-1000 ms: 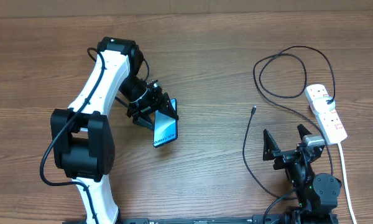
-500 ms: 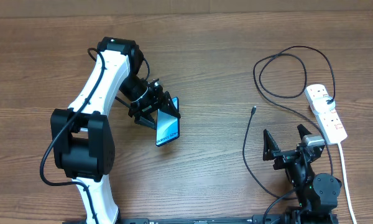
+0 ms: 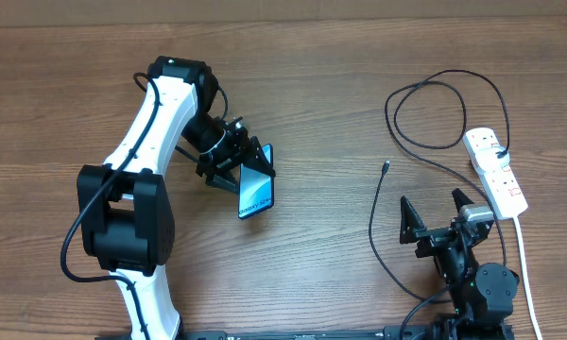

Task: Plug charger to phone and switch on socket
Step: 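Lift the smartphone with the left gripper and tilt it upright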

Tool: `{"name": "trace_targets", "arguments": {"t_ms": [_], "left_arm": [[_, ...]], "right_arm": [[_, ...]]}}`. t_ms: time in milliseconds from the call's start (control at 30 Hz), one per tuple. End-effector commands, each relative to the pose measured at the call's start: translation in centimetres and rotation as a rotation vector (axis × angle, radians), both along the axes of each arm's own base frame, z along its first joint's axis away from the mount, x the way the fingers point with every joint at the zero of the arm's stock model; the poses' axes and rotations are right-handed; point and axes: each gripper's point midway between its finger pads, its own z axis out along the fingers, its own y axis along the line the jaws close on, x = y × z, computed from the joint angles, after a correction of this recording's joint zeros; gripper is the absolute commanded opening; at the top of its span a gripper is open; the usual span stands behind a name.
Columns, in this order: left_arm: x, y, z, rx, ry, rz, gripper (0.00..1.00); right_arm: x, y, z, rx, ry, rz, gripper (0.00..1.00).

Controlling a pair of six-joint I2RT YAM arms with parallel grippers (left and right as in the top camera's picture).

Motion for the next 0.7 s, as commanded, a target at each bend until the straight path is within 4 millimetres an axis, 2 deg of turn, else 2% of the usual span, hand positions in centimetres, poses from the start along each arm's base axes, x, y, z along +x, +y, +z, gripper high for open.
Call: {"name": "trace_targets", "arguments": {"t_ms": [0, 400, 667], "left_arm": [[1.4, -0.2, 0.3, -0.016, -0.047, 0.018, 0.44], [4.9, -0.1, -1.1, 0.026, -0.186, 0.067, 0.44], [7.2, -0.4, -1.3, 0.028, -0.246, 0.129, 0.43]], "right_arm": [[-0.1, 0.0, 0.6, -0.005, -0.015, 0.0, 1.0], [-0.1, 0.0, 0.6, -0.005, -0.015, 0.0, 1.0], [-0.1, 0.0, 0.6, -0.005, -0.015, 0.0, 1.0]]}}
